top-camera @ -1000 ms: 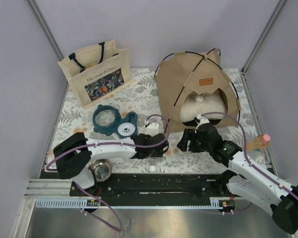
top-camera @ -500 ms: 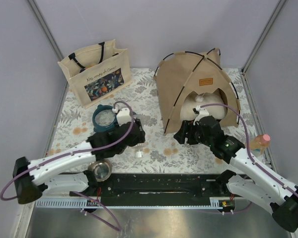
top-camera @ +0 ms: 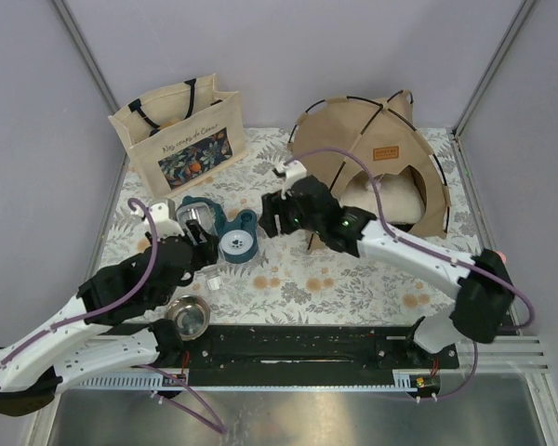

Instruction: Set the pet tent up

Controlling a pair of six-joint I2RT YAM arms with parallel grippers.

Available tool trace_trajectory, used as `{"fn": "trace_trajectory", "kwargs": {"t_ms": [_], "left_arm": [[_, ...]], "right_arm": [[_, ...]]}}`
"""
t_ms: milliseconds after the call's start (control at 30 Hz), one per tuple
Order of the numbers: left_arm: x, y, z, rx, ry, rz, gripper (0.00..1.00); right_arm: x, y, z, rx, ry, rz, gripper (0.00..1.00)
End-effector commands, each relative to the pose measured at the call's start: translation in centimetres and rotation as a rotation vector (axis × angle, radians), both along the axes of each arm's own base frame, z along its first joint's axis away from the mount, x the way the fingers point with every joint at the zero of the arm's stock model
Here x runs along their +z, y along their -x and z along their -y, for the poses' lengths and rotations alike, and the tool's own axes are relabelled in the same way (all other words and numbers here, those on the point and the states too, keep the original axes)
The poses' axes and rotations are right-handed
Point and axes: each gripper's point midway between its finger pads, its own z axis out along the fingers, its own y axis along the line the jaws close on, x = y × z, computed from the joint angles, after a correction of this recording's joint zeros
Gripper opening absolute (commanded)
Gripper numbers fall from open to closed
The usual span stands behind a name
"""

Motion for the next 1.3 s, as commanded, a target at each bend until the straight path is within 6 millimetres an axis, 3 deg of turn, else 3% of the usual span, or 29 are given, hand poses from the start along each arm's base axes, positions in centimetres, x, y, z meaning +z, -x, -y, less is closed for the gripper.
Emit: {"fn": "trace_trajectory", "kwargs": {"t_ms": [0,67,100,200,433,567,667,1033,1267], "left_arm": [[1.1,0.6,-2.2,0.034,0.005,0.031,0.64],[1.1,0.9,-2.3,0.025,0.021,0.031,0.64],[1.0,1.0,-2.3,0.021,0.023,0.027,0.64],[0.8,1.3,-2.3,0.001,0.024,0.014,0.64],[0.8,1.3,-2.0,-0.009,0.005,0.007,0.65],[0.9,1.2,-1.7,-0.017,-0.007,0.004,0.66],[0.8,1.1,-1.7,-0.017,-0.009,0.002,0.66],[0.4,1.0,-0.9,-0.029,-0.006,-0.013,0.66],[0.5,0.8,-0.8,-0.029,-0.01,-0.009,0.66]], "right_arm": [[2.8,-6.1,-3.4,-0.052,0.084,0.196,0.7],[1.1,-8.5,-4.5,-0.062,0.206,0.193,0.66],[-1.0,-9.8,-5.2,-0.069,0.281,0.175,0.65],[-4.1,-11.7,-6.1,-0.068,0.391,0.159,0.63],[-9.3,-13.3,-7.8,-0.026,0.433,0.08,0.65],[-12.4,-14.3,-7.8,-0.037,0.472,0.021,0.64],[-13.4,-15.0,-7.4,-0.068,0.5,-0.014,0.6],[-15.7,-13.6,-5.2,-0.149,0.546,-0.105,0.51],[-16.7,-8.7,-2.5,-0.137,0.487,-0.22,0.52]]}}
